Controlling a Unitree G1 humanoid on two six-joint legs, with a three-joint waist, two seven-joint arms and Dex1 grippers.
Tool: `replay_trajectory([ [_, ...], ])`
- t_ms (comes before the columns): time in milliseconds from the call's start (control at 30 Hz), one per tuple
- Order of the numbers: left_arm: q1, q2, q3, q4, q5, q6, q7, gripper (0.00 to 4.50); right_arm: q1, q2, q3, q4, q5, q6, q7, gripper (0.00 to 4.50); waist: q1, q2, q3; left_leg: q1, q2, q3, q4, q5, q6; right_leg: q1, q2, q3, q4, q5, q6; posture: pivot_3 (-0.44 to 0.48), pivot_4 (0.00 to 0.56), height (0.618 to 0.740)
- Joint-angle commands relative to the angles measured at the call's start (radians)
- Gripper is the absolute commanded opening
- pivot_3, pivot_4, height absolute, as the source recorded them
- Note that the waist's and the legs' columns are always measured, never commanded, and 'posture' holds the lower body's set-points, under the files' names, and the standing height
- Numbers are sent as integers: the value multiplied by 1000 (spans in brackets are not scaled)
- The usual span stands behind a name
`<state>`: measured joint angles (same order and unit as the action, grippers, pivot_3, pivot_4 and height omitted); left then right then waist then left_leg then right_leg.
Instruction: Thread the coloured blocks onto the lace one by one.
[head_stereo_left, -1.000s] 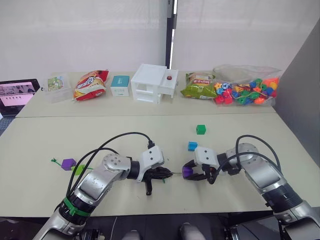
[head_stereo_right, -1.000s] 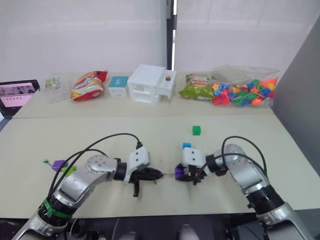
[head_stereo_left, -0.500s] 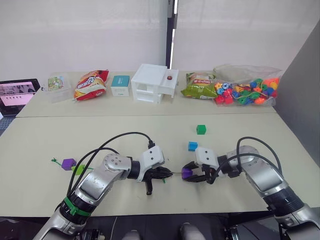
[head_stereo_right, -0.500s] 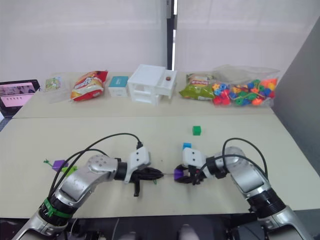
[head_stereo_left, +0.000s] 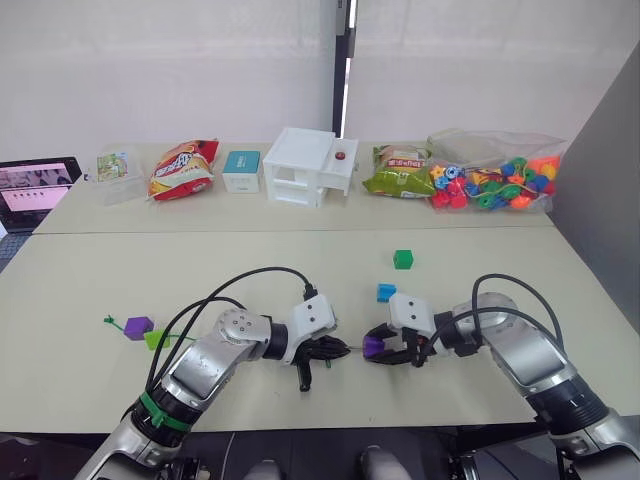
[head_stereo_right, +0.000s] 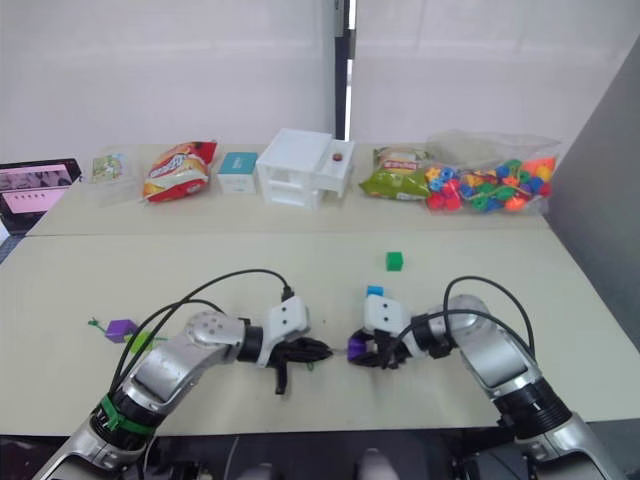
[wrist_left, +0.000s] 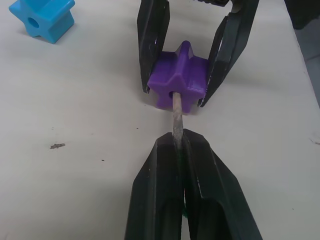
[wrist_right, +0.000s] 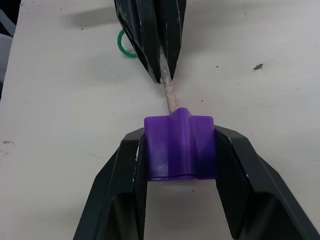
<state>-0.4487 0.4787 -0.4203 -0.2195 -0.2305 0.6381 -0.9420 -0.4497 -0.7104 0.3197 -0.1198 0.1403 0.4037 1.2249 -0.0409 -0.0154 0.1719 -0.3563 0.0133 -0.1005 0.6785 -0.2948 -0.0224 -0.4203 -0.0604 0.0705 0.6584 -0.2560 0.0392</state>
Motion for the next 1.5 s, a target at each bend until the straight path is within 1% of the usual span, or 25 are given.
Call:
replay_trajectory([
  [33,-27,-32,-22,-20,-2,-32,-13,0,-20,17,0,-44,3,20,-22,1371,0,0,0,0,0,0,0,0,0,0,0,0,0,0,0,0,150,740],
  [500,-71,-97,-45,8,12,-46,-44,0,-27,25,24,-78,-19,89,-36,1371,1,0,0,0,0,0,0,0,0,0,0,0,0,0,0,0,150,740],
  [667,-66,-105,-50,26,8,-39,-48,0,-30,34,23,-81,-19,107,-45,1371,1,0,0,0,0,0,1,0,0,0,0,0,0,0,0,0,150,740],
  [767,-57,-83,-47,37,19,-48,-56,0,-32,35,24,-80,-20,110,-46,1371,1,0,0,0,0,0,1,0,0,0,0,0,0,0,0,0,150,740],
  [900,-33,-19,-17,41,28,-62,-76,0,-25,27,20,-88,-19,109,-45,1371,-3,0,0,0,0,0,0,0,0,0,0,0,0,0,0,0,150,740],
  [1000,-25,9,6,47,23,-72,-82,0,-22,22,20,-83,-19,101,-45,1371,-2,0,0,0,0,0,0,0,0,0,0,0,1,0,0,0,150,740],
  [1233,6,24,51,37,-9,-75,-91,0,-13,12,20,-77,-18,82,-41,1371,0,0,0,0,0,0,1,0,0,0,0,0,1,0,0,0,150,740],
  [1500,28,49,70,42,-19,-91,-102,0,-10,-3,18,-73,-12,68,-34,1371,1,0,0,0,0,0,1,0,0,0,0,0,0,0,0,0,150,740],
])
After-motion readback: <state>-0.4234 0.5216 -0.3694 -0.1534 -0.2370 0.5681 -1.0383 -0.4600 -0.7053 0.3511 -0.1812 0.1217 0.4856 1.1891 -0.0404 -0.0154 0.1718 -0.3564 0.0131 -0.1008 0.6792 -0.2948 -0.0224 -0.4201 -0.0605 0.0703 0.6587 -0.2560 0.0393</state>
